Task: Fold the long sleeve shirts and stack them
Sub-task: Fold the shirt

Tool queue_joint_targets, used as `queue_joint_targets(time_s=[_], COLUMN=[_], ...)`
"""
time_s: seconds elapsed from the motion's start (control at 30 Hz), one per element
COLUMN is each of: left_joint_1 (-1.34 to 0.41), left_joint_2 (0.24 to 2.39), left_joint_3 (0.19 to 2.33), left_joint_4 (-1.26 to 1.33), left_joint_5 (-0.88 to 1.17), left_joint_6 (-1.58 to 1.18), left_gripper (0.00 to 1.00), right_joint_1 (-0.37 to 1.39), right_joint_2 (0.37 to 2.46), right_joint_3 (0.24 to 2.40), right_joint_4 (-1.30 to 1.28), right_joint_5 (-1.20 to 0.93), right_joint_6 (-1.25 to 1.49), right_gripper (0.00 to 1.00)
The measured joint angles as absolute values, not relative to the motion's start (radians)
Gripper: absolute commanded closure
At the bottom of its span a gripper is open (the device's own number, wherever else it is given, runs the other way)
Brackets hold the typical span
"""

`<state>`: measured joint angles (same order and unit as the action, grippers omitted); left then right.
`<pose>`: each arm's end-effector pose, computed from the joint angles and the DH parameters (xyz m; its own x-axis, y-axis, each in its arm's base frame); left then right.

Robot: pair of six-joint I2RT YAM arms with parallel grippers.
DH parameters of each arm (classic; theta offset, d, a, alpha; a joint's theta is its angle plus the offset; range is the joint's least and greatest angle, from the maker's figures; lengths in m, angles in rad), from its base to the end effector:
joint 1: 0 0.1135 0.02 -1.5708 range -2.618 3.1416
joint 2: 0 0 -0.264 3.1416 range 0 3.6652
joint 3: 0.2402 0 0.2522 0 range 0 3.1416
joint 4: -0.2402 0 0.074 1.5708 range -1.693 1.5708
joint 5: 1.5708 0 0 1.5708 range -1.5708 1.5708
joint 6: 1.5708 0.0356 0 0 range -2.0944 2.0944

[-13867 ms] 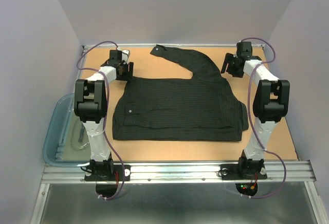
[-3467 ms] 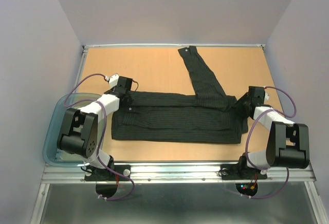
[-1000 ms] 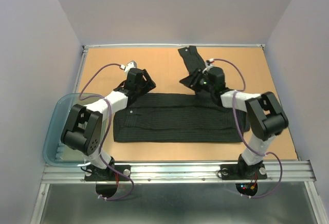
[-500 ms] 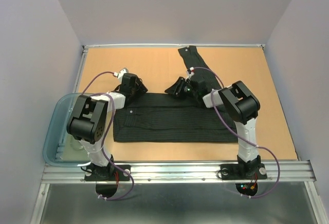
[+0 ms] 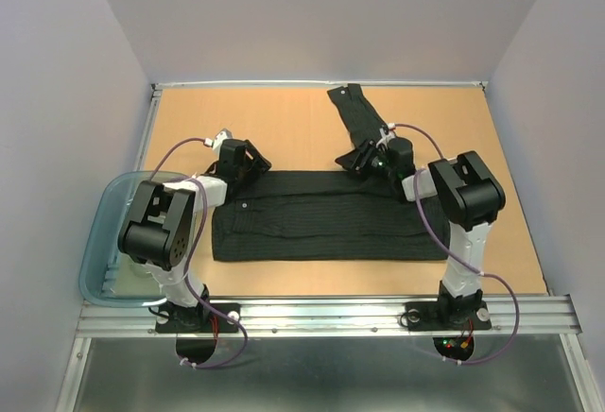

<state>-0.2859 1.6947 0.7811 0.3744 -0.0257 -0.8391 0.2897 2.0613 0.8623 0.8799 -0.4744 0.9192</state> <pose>0.3301 -0.0961 0.1619 -0.5232 -0.6215 -0.5832 -0.1923 0.7527 -0.6297 0.3687 0.1269 0.1068 -0.7149 0.5250 -0.4619 -0.1671 0.5131 0.8419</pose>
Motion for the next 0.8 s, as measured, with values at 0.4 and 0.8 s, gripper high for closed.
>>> queue_joint_targets(time_s=[0.4, 0.8], left_joint_1=[-0.286, -0.286], left_joint_2=[1.513, 1.252], left_joint_3=[0.866, 0.87], left_joint_4=[0.165, 0.035], left_joint_5=[-0.015, 0.011], left_joint_6=[-0.695, -0.502], left_gripper=[0.01, 0.03], right_joint_1=[0.235, 0.16], right_joint_2=[1.934, 2.157], right_joint_3=[1.38, 1.587], right_joint_4=[0.22, -0.046], right_joint_5=[-0.294, 0.025], right_joint_6=[0.397, 0.052], right_gripper=[0.21, 0.27])
